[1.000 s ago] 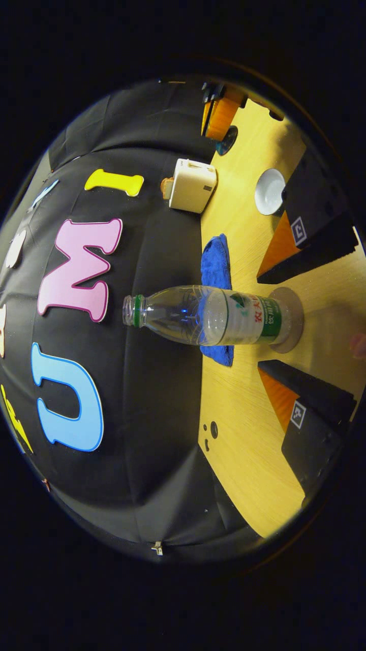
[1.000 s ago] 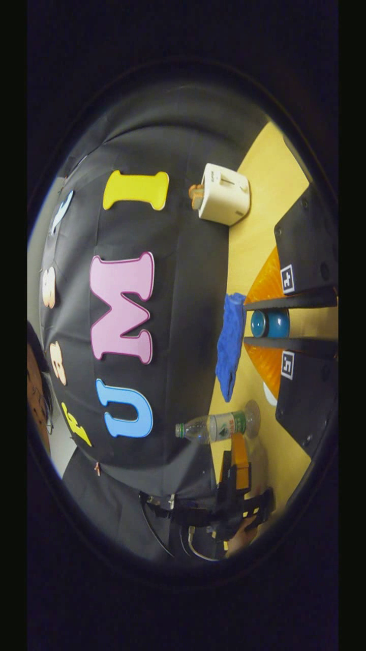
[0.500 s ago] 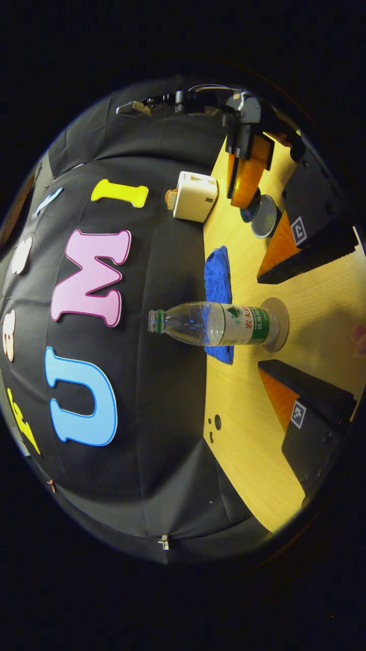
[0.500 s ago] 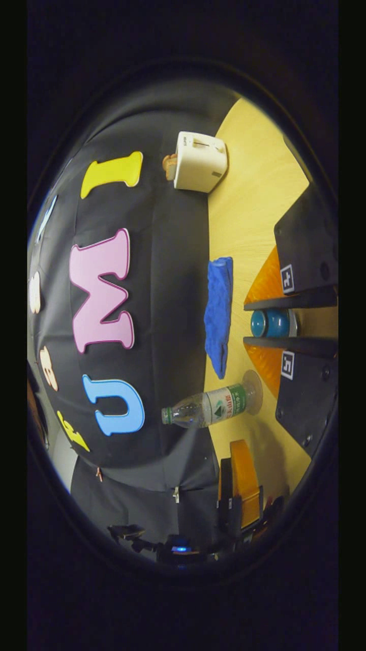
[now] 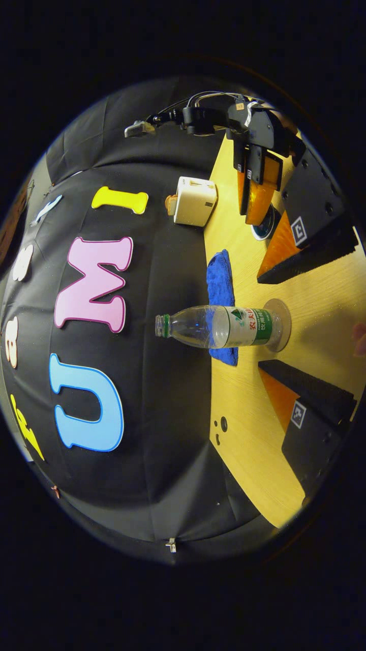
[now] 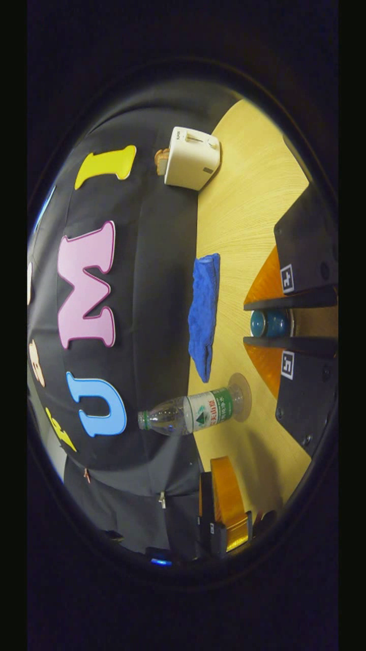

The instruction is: Open the teacup lid with one hand, grasp the water bottle and pour water into the teacup with the other hand; after pouring, place the water bottle on the coaster and then close the teacup lid.

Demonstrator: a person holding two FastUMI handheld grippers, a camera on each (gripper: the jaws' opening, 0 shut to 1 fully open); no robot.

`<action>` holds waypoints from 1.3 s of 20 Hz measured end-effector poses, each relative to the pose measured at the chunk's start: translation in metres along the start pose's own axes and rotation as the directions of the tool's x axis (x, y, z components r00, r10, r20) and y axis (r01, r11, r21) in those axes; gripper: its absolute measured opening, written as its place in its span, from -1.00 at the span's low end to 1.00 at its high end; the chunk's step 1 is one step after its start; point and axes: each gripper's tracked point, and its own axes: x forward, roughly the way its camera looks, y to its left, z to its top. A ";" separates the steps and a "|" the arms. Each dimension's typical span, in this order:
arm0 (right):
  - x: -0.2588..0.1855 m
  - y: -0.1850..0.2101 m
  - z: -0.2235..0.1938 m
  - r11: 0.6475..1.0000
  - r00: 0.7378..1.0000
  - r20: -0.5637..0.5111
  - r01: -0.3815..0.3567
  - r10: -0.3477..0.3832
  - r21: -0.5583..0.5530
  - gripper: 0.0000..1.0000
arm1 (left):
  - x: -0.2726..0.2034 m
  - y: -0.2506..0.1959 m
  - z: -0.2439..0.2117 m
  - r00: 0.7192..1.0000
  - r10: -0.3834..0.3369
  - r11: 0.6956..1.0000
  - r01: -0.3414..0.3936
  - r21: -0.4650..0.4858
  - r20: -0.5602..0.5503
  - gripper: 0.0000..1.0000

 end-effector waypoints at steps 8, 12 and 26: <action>-0.010 -0.003 0.012 0.999 0.999 0.036 0.000 -0.002 0.038 0.22 | -0.010 0.005 0.011 1.000 0.013 1.000 -0.013 -0.003 0.008 0.88; -0.041 -0.005 0.068 0.999 0.994 0.108 0.010 -0.013 0.032 0.69 | -0.026 0.008 0.041 0.997 0.068 0.998 -0.068 0.008 0.021 0.88; -0.183 -0.040 0.263 0.992 0.970 0.211 0.123 -0.121 0.004 0.89 | -0.106 -0.034 0.183 0.992 0.100 0.994 -0.097 -0.043 0.076 0.88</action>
